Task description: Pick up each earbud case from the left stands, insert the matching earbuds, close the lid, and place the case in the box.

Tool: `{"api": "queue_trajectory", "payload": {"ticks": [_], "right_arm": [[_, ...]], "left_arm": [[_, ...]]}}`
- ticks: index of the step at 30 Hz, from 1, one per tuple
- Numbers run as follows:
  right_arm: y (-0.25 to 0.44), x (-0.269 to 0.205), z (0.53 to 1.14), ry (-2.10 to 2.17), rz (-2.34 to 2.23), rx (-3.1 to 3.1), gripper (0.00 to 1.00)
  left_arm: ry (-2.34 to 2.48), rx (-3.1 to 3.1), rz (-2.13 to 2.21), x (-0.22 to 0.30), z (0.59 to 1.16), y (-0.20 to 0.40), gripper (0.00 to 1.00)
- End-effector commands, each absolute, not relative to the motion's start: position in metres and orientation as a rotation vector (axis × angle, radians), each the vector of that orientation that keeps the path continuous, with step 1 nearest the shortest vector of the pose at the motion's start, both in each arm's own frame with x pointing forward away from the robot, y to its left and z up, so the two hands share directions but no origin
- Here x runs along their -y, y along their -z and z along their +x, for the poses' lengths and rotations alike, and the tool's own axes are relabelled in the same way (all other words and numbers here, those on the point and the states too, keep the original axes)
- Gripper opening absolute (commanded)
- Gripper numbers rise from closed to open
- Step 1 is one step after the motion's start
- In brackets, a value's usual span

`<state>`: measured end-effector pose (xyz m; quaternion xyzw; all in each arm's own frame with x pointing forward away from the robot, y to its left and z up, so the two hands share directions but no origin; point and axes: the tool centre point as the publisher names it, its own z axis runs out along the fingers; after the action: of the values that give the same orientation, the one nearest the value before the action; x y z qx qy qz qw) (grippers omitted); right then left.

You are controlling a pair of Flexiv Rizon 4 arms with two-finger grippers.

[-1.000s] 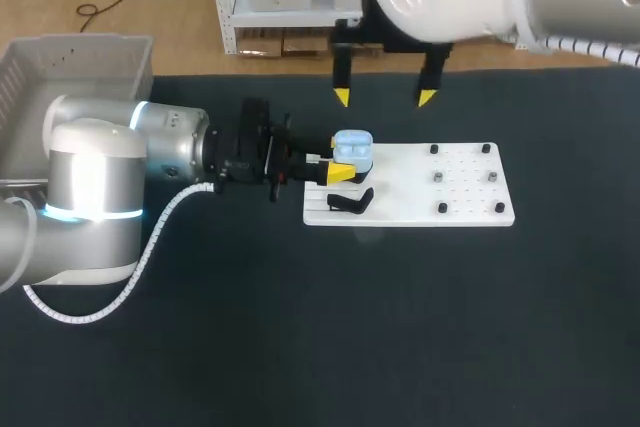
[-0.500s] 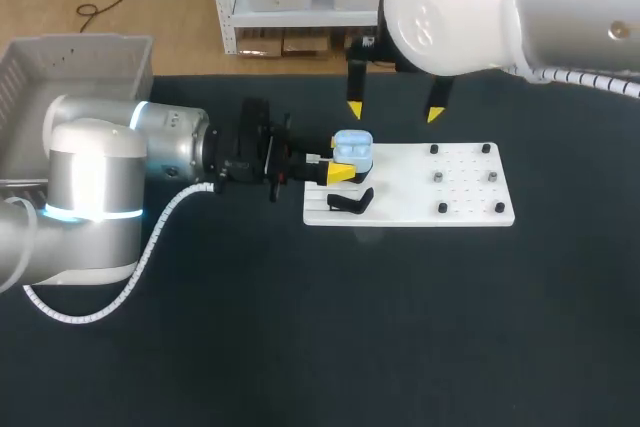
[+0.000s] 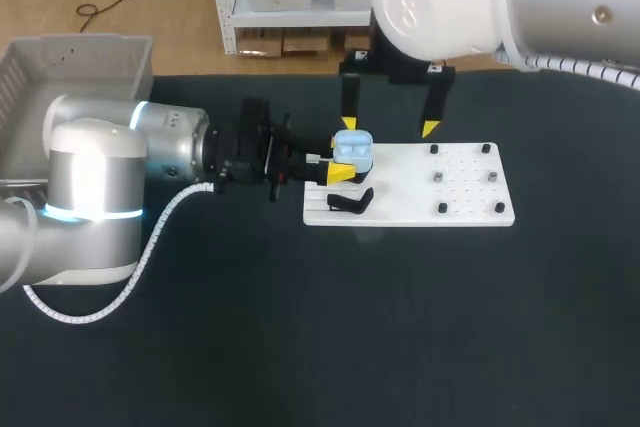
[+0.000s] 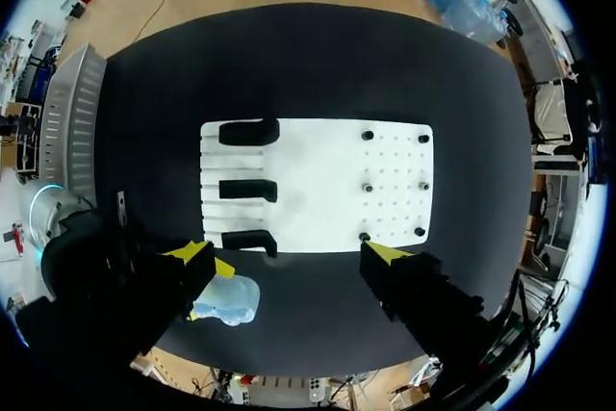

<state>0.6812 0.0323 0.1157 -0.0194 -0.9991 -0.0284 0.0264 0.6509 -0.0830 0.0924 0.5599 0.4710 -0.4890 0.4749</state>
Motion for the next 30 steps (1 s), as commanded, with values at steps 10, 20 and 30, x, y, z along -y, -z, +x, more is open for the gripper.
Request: {"api": "queue_trajectory", "payload": {"ticks": [10,20,30], "right_arm": [[-0.115,-0.037,0.665,0.081,-0.035,3.063,1.0],[-0.162,-0.014,0.654,0.158,0.02,3.343,1.0],[-0.179,0.005,0.633,0.232,0.152,3.445,1.0]], "left_arm": [[1.19,-1.152,1.365,0.083,0.649,-0.092,0.0],[1.19,-1.152,1.365,0.083,0.649,-0.092,0.0],[1.058,-1.23,1.308,0.041,0.658,-0.126,0.0]]}}
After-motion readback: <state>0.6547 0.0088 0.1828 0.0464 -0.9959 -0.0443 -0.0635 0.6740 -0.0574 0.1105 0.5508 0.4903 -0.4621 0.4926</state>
